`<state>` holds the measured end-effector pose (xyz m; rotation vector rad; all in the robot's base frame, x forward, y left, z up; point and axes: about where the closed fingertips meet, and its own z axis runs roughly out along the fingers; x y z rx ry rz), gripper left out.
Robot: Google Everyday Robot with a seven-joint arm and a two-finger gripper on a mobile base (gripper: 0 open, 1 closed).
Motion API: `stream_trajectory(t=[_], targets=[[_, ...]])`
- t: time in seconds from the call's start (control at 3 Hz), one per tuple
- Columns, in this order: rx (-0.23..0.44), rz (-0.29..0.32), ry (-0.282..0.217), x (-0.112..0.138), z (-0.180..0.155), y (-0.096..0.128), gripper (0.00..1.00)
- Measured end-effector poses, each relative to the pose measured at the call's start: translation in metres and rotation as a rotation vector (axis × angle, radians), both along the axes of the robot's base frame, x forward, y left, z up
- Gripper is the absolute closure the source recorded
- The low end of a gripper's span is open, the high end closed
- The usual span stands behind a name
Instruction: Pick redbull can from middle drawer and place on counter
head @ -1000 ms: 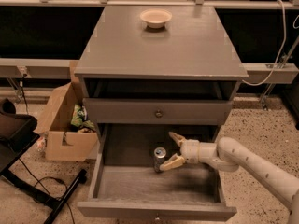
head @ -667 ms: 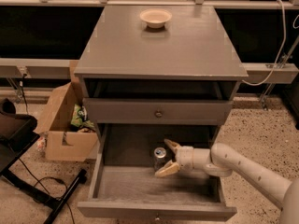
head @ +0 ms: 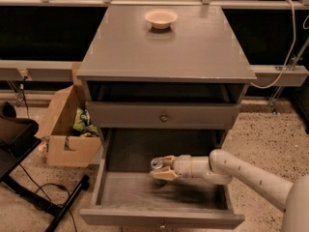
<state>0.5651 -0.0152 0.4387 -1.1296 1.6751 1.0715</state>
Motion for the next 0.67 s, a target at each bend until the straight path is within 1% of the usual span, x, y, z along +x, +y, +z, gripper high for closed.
stream_trajectory(t=[0.33, 0.67], targets=[[0.031, 0.004, 0.078, -0.005, 0.038, 0.003, 0.73], [0.036, -0.016, 0.119, -0.007, 0.095, -0.017, 0.94]])
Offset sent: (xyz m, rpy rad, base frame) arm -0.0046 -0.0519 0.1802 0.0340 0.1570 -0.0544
